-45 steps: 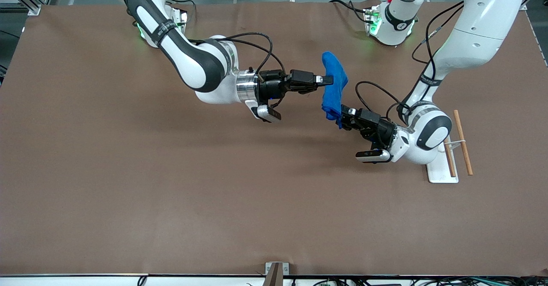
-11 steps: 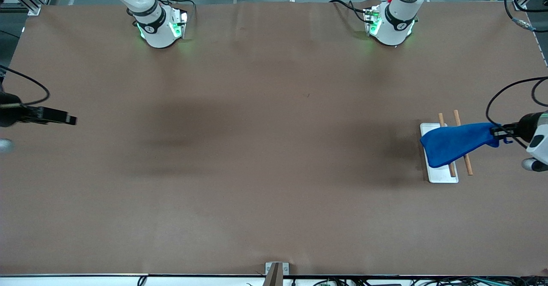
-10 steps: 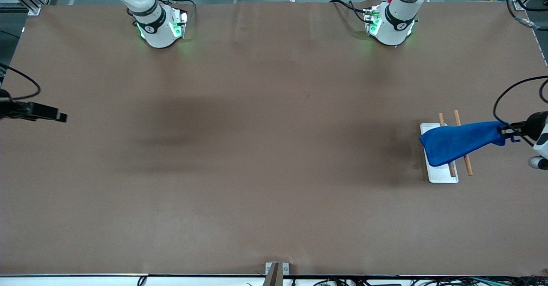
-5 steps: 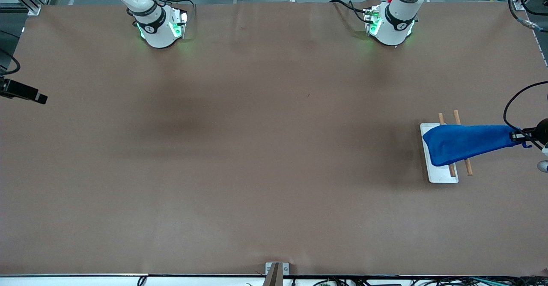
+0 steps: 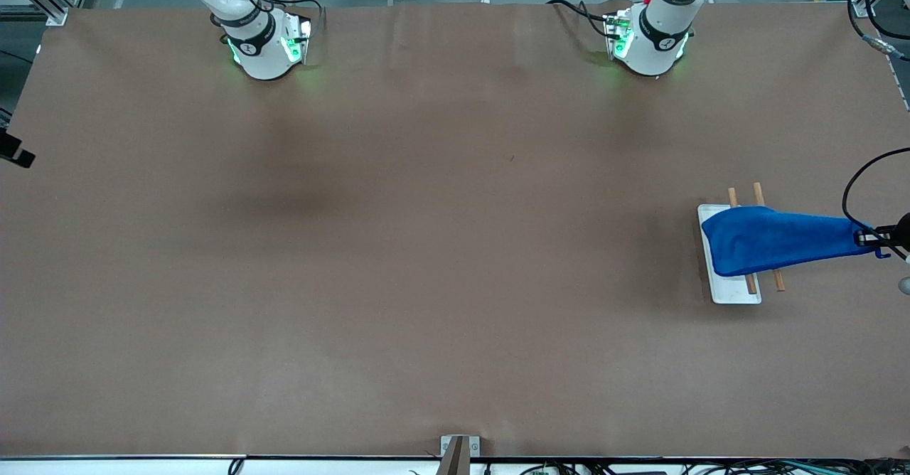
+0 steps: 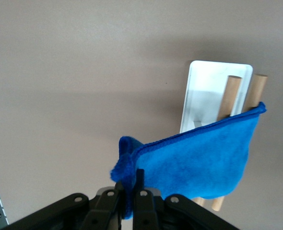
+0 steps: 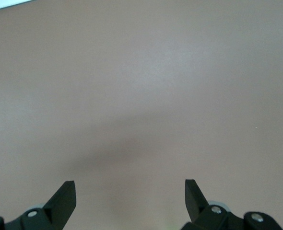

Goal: Right arm passes towel to left arm to hang
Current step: 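Lower the towel onto the dowels and open the left gripper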

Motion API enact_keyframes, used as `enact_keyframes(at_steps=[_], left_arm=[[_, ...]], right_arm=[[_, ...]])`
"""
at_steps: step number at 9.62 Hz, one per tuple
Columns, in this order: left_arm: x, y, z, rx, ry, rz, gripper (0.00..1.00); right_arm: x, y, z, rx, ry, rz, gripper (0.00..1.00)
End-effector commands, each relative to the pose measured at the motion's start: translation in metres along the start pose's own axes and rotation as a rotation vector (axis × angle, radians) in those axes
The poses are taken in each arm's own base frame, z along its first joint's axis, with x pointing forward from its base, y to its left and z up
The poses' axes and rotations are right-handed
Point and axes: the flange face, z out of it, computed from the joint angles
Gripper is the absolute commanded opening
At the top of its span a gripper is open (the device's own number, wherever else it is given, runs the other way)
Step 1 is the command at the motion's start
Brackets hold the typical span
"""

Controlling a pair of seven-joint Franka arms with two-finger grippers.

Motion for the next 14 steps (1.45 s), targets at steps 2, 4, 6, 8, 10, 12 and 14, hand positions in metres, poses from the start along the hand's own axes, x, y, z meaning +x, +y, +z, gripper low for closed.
enact_keyframes(at_steps=[2,4,6,8,10,12,14], left_arm=[[0.008,0.008,0.02,0.01,-0.016,0.035,1.0],[0.007,0.011,0.003,0.013,0.011,0.044,1.0],[-0.003,0.029,-0.032,0.009,0.035,0.085,1.0],[-0.022,0.062,-0.08,-0.002,0.076,0.09,1.0],[-0.05,0.092,-0.136,-0.008,0.138,-0.002,1.0],[-0.082,0.128,-0.182,-0.021,0.18,-0.052,1.0],[-0.112,0.141,-0.214,-0.047,0.198,-0.025,1.0]], right_arm=[[-0.028,0.01,-0.009,-0.002,-0.015,0.127,1.0],[-0.027,0.003,-0.007,-0.005,-0.023,0.116,1.0],[-0.024,-0.018,-0.013,-0.016,-0.007,0.068,1.0],[-0.02,-0.016,-0.009,-0.018,0.008,-0.011,1.0],[-0.018,-0.014,0.005,-0.015,0.037,-0.01,1.0],[-0.02,-0.003,-0.007,-0.013,0.024,-0.003,1.0],[-0.021,-0.004,-0.007,-0.012,0.016,-0.008,1.0]])
